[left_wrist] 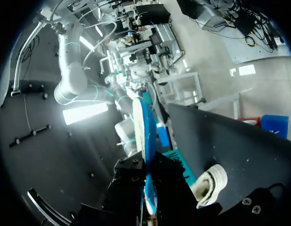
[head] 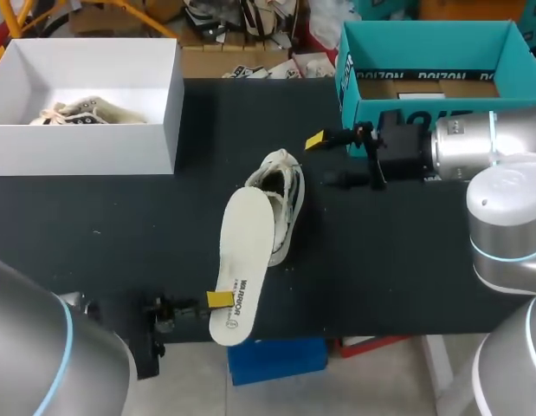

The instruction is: Take the shoe out of the shoebox, open the shoe tongue, remove and reinsert the insole, then place the shoe into the shoebox

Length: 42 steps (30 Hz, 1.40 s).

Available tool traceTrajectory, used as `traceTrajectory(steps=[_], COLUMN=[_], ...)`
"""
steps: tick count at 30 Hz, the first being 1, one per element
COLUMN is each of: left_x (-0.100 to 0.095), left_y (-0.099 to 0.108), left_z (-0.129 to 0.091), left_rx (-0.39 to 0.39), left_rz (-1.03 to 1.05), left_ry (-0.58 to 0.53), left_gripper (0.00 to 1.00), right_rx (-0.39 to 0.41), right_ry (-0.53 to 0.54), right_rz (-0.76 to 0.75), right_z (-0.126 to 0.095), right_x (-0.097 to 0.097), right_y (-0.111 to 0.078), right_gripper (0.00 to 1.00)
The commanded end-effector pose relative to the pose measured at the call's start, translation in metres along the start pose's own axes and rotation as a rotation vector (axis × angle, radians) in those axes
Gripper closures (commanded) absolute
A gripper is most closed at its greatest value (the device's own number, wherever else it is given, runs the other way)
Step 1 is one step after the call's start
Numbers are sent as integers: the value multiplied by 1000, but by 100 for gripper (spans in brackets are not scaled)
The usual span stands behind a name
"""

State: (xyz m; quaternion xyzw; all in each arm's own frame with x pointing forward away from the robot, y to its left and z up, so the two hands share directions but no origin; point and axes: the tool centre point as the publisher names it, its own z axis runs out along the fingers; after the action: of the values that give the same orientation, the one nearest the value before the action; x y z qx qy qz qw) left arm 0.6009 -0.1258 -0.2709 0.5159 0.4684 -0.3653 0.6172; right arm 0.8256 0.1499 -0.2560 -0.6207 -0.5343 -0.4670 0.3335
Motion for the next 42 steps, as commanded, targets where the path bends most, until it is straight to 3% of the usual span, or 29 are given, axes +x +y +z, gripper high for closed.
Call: traceTrajectory(steps=[1, 17, 35, 42], left_x=[-14, 7, 44, 55], left_y=[-1, 28, 84, 105], left_z=[9, 28, 43, 53], left_rx=[-162, -178, -41, -27], left_rz=[-2, -111, -121, -116], left_ry=[118, 80, 87, 98], left_gripper=[100, 100, 100, 100], right_rx=[-3, -3, -3, -3], right_ry=[0, 0, 0, 0], right_rz=[0, 0, 0, 0], right_z=[1, 1, 1, 1], right_x=[0, 0, 0, 0], right_y=[-1, -1, -1, -1], right_gripper=[0, 0, 0, 0])
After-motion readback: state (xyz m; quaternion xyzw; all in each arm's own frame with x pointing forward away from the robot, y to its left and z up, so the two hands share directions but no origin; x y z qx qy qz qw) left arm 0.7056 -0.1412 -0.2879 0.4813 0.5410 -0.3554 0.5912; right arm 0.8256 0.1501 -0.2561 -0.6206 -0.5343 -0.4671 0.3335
